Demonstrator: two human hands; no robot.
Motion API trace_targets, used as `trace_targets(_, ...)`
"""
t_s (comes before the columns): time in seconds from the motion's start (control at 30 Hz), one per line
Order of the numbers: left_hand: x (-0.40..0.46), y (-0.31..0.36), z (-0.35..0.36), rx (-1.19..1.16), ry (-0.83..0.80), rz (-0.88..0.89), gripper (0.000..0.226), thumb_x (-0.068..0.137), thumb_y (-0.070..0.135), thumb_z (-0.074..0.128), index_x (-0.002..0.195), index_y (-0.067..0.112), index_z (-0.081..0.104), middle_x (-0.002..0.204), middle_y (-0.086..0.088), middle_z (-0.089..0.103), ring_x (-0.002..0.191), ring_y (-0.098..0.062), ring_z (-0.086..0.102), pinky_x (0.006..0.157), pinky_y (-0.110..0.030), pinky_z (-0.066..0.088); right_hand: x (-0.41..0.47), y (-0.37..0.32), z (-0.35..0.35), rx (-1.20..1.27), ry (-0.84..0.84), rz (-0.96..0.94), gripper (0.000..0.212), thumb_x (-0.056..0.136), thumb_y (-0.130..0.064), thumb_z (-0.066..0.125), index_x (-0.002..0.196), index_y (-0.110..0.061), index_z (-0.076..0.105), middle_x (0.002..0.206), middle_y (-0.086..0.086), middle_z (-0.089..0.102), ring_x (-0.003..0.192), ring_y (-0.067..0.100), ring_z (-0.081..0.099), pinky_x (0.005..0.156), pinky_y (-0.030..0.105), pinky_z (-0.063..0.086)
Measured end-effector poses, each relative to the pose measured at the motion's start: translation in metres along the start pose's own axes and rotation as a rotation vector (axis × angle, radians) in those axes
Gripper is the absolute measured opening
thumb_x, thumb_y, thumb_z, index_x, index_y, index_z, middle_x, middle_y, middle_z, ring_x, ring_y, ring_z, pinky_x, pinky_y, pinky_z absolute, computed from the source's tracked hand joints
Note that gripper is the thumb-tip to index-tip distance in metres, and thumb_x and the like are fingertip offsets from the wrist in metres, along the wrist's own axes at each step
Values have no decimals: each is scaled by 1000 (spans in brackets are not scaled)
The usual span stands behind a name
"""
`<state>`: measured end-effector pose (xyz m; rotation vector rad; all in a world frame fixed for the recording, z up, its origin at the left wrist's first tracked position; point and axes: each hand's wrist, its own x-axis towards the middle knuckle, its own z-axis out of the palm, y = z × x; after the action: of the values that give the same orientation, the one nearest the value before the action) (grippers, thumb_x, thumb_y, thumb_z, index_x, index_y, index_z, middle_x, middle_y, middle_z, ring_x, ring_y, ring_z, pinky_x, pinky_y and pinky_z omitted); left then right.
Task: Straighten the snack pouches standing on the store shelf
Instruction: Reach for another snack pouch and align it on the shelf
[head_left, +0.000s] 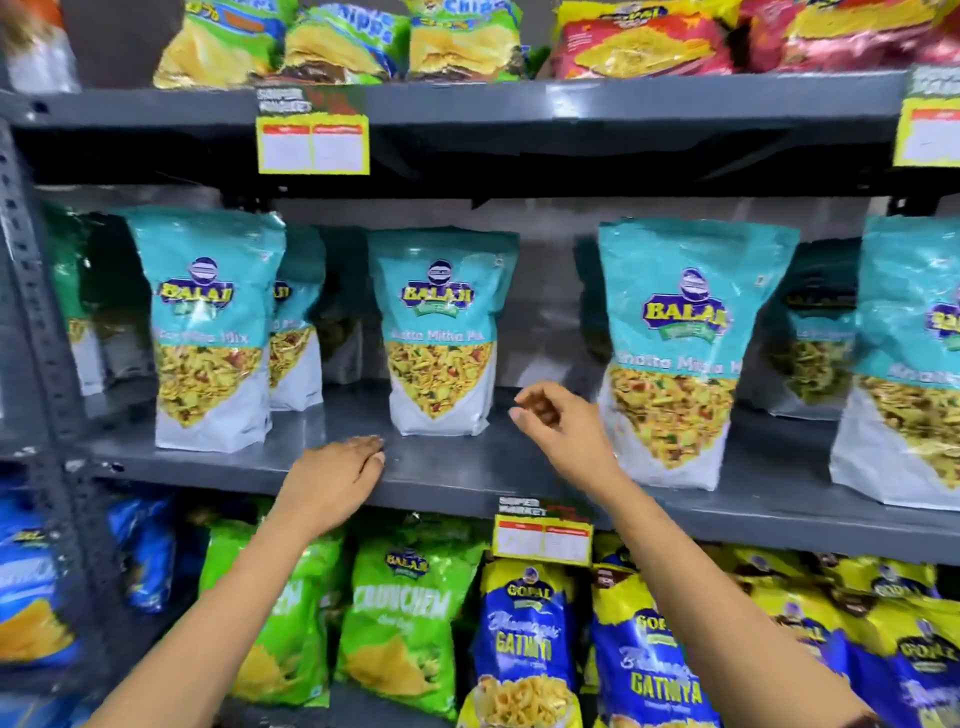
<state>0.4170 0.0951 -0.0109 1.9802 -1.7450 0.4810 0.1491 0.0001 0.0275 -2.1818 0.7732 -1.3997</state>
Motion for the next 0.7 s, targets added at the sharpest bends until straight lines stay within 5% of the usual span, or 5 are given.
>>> trace_targets(0.17,-8,-25,1,12,115,35,54,87,32,27,104,9,73,107,-9,74,100,-23,69,82,-35,57,59,31,43,45,-205,372,71,79,-29,80,135,-14,40,116,8,55,103,20,56,79,25,45)
trace_targets(0.3,-7,-49,-5,51,118,-3,48,82,29,33,89,12,77,92,-5,78,82,-20,74,63,-29,59,80,54,51,159,-346,472,102,66,-21,89,146,-15,25,140,4,52,128,22,49,107,39,42)
trace_targets(0.4,-7,-56,-4,59,126,-5,48,80,27,34,87,9,78,90,-7,78,80,-21,74,64,-30,59,87,59,55,243,-338,485,98,65,-8,87,145,-12,31,139,6,55,128,23,52,107,41,43)
trace_targets(0.57,-5,-55,1,27,147,-14,50,79,25,32,89,6,77,92,-10,77,85,-22,74,74,-34,59,91,51,66,400,-349,456,76,71,7,78,132,-22,44,127,-5,62,114,10,60,81,21,55)
trace_targets(0.7,-6,-54,3,17,159,-36,50,79,25,32,90,7,77,93,-8,77,88,-19,73,78,-34,58,92,48,71,361,-349,470,88,59,-3,87,135,-21,45,127,-2,64,116,14,61,92,25,52)
